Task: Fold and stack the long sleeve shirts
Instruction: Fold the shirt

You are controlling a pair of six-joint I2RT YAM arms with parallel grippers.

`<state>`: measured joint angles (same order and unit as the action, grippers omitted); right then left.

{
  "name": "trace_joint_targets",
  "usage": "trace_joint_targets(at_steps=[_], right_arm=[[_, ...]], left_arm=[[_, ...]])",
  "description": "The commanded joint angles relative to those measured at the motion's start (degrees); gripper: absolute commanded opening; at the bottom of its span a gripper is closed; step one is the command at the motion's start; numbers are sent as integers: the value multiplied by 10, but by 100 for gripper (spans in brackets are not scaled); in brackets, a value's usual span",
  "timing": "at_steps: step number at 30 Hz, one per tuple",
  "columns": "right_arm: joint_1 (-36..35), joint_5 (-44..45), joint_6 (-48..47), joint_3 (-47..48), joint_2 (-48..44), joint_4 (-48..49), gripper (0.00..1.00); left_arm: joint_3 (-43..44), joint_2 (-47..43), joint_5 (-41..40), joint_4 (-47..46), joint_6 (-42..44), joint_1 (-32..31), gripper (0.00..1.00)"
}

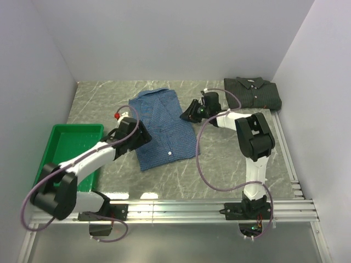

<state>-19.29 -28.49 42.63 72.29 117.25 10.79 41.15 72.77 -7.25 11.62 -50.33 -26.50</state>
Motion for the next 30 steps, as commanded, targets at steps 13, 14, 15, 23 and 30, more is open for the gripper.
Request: trace_joint_targets(at_steps=[13, 14, 15, 23, 30], right_arm=[[15, -31, 15, -52, -26, 35, 34], [14, -34, 12, -69, -55, 37, 35], [14, -41, 14, -81, -71, 48, 35], [-14, -60, 58, -261, -230, 132, 40], [-122, -40, 111, -305, -226, 235, 43]], left_arm=[[57, 140, -40, -71, -37, 31, 74], [55, 114, -43, -64, -36, 26, 74], [54, 100, -45, -56, -32, 20, 75], [-12, -10, 41, -14, -44, -58, 74], [-83, -16, 79, -55, -57, -65, 56]])
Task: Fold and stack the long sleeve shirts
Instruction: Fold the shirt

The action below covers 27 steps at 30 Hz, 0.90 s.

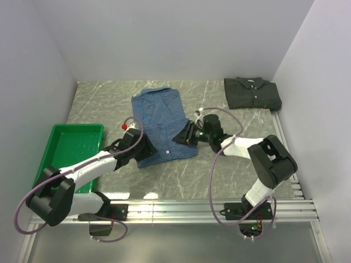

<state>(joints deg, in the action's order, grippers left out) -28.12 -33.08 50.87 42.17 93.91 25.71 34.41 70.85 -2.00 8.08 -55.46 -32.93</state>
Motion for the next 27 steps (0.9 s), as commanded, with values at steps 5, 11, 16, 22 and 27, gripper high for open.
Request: trace_joint_targets(at_steps=[5, 11, 16, 22, 27], right_arm=[[-62, 7, 74, -31, 88, 174, 43], [-48, 2, 78, -83, 145, 233, 41], [-5, -4, 46, -118, 107, 203, 41], [63, -15, 9, -137, 75, 163, 41], [93, -20, 16, -155, 85, 167, 40]], left_arm=[[-23, 44, 22, -10, -10, -1, 40], [-36, 61, 22, 18, -19, 1, 33], [-51, 47, 21, 36, -24, 11, 32], [-60, 39, 22, 44, -20, 23, 33], [-59, 33, 24, 51, -17, 24, 34]])
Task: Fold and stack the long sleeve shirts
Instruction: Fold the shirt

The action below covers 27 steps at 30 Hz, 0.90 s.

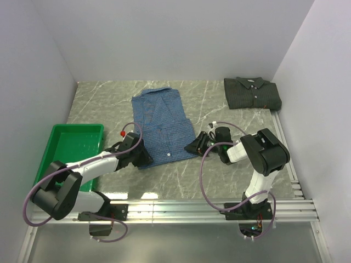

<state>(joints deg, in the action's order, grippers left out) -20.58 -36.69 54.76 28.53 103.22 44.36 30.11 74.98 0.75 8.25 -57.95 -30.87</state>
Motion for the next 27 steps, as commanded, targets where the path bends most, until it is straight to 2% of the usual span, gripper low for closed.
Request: trace_joint_targets(at_steps=[1, 5, 7, 12, 15, 20, 21, 22, 27], right_arm=[[25, 19, -26, -20, -10, -24, 40], [29, 44, -65, -11, -49, -86, 40], [30, 67, -84, 5, -91, -151, 40], [13, 125, -164, 68, -178, -314, 41], [-16, 170, -185, 101, -211, -383, 42], [-82, 246, -179, 141, -226, -451, 44], [-95, 259, -173, 156, -226, -470, 44], [-123, 267, -168, 162, -227, -477, 44], [-183, 300, -144, 211, -202, -498, 49]], left_arm=[[-15, -14, -6, 53, 14, 4, 35], [6, -45, -6, 77, 37, 3, 46], [35, -72, -31, 106, 53, 4, 52], [134, -85, -93, 155, 111, 4, 73], [229, -43, -110, 156, 150, 26, 80], [366, 121, -140, 145, 216, 56, 80], [421, 149, -139, 153, 232, 70, 79], [448, 201, -139, 158, 237, 77, 79], [591, 332, -141, 150, 292, 108, 77]])
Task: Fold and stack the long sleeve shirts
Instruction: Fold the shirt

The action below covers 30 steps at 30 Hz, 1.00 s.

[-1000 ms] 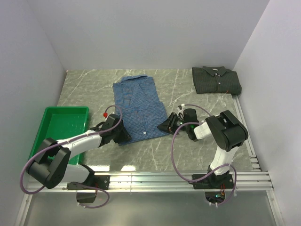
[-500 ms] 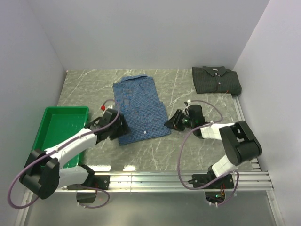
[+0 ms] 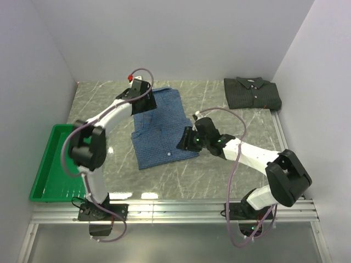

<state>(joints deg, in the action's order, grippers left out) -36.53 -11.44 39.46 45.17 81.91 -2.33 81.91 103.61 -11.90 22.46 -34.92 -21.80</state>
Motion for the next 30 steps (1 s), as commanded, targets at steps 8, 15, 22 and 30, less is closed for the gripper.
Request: trace_joint_targets(at_steps=[8, 15, 22, 30], right_arm=[[-64, 87, 6, 124, 121, -39, 53], [-64, 77, 21, 106, 185, -8, 50], [-24, 82, -3, 92, 213, -36, 50], [97, 58, -87, 119, 193, -136, 50]], left_arm=[[145, 194, 25, -6, 72, 55, 76], [87, 221, 46, -44, 20, 73, 72], [62, 219, 54, -20, -19, 77, 72], [-117, 76, 85, -16, -170, 77, 72]])
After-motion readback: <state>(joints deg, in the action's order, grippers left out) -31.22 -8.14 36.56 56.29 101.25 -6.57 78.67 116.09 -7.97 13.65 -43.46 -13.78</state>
